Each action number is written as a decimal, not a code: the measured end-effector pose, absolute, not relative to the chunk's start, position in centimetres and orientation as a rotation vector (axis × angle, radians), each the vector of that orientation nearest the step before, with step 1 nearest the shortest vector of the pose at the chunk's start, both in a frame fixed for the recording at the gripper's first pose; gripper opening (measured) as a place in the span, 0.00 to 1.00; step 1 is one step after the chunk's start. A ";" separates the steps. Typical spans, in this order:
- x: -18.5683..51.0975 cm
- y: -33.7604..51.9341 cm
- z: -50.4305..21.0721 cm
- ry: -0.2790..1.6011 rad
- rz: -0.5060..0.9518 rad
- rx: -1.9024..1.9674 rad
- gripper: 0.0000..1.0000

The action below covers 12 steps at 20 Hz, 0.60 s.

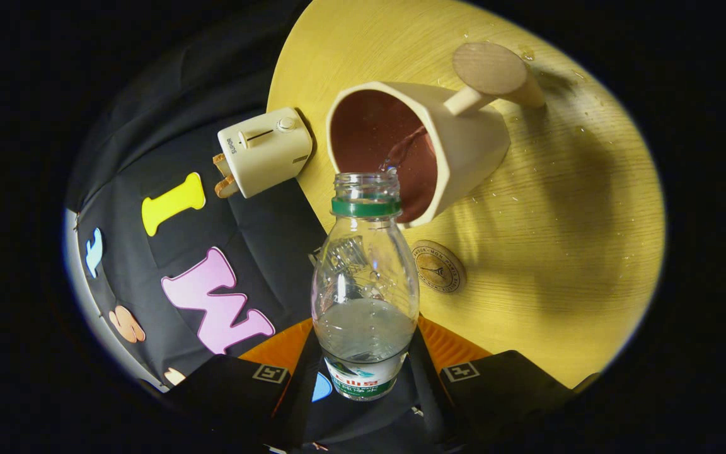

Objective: Take the bottle from table, then pour the juice into the cup, finally place the bottle on the coaster

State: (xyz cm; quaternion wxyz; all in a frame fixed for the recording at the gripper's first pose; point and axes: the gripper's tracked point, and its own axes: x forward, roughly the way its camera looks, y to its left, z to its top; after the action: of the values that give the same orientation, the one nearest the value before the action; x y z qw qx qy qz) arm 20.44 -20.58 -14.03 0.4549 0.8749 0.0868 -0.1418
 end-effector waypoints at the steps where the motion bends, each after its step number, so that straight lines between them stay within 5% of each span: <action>1: 20.6 -20.7 -14.0 0.204 -0.348 2.169 0.74; 12: 20.8 -21.7 -12.9 0.114 -0.327 2.300 0.74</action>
State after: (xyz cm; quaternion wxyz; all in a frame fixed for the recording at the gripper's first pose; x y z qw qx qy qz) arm 20.82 -21.67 -12.93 0.3967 0.9077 0.0450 -0.1292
